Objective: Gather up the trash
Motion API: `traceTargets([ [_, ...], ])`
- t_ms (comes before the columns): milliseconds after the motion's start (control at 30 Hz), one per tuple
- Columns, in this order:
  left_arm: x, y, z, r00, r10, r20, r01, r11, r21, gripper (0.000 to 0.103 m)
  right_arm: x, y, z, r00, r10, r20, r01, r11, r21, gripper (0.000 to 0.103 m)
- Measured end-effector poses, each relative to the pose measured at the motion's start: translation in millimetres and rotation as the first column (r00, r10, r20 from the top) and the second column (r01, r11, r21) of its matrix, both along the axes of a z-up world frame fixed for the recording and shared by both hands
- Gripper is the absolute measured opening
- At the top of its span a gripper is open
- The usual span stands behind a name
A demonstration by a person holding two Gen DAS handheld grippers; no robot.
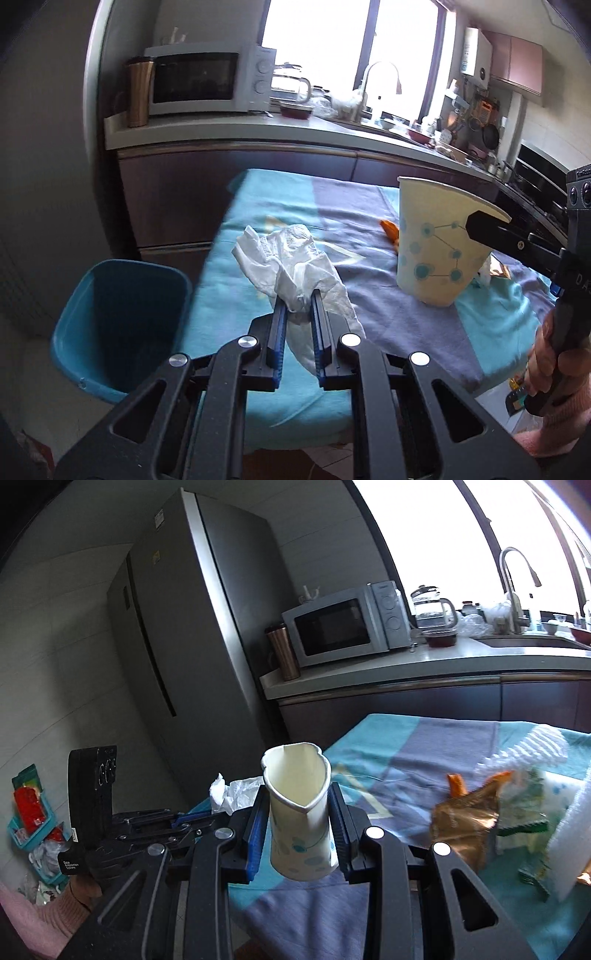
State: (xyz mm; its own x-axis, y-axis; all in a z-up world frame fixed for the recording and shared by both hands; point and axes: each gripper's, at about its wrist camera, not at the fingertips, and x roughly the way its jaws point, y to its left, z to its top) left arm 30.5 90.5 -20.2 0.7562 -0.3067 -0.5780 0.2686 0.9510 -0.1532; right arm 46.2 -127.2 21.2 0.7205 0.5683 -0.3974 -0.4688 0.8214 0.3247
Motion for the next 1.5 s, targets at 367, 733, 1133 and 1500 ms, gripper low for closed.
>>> traceTargets([
  [367,22,128,-13,0.954,0.297,-0.040,-0.296,0.955,0.030,0.014,75,119,-19,0.967,0.218,-0.132,-0.214,0.976,0.041,0.030],
  [733,62,179,-54,0.920,0.361,-0.154,-0.360,0.932,0.031,0.014,131,200,-57,0.900,0.281,-0.334,-0.298,0.955,-0.001,0.031],
  [1133,97,169,-87,0.893,0.387,-0.228,-0.383,0.921,0.063,0.020,148,224,-88,0.857,0.239,-0.456,-0.289,0.956,-0.043,0.034],
  [1500,79,151,-79,0.907,0.389,-0.160,-0.384,0.921,0.065,0.029,126,192,-73,0.898,0.241,-0.368,-0.274,0.961,-0.040,0.039],
])
